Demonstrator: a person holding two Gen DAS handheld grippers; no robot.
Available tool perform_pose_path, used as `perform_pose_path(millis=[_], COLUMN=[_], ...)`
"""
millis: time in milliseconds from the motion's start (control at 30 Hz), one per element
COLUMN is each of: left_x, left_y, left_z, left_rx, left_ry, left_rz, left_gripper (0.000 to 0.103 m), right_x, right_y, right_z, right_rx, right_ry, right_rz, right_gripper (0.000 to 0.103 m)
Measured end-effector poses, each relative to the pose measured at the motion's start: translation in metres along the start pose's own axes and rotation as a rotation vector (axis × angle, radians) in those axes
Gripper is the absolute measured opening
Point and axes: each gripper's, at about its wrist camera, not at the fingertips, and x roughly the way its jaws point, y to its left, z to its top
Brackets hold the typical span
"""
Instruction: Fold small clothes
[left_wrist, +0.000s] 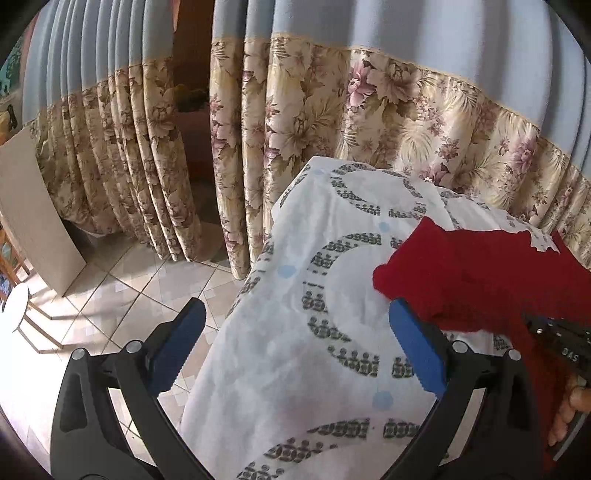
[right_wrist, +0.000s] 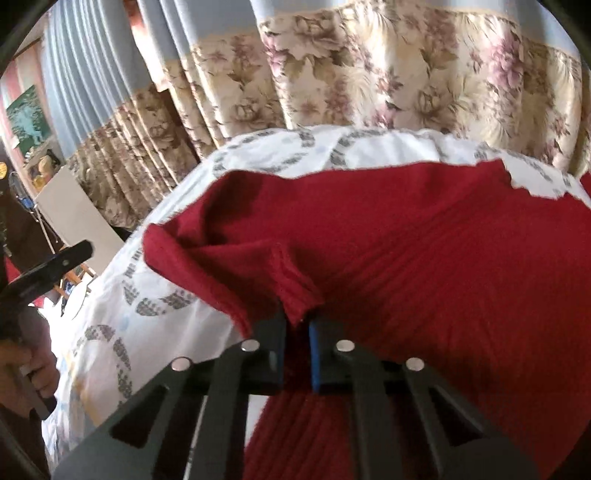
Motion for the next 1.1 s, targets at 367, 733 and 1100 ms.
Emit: perform_pose_path(millis=[367,733,1100], left_x=[-0.017,-0.006,0.023], left_y=[-0.042,-0.144,-0.241], left_z=[0.027,0.042,0.046], left_rx=[0.04,0.137,0.13], left_ry=[-0.045,-0.031,0.012], left_rz=[-0.026,-0.062,-0.091], left_gripper=[0.099,0.099,0.1], right_x=[-0.092,-0.112,-0.098], right_y=[-0.066,-0.271,-0.338], right_z=[0.051,0.05,0.017], right_rx=[-0.114,0.09,0.21], right_ry=[-0.22,-0.086,-0.019], right_rz=[-0.178,-0.304,-0.26], right_gripper=[0.008,0.009,0.053])
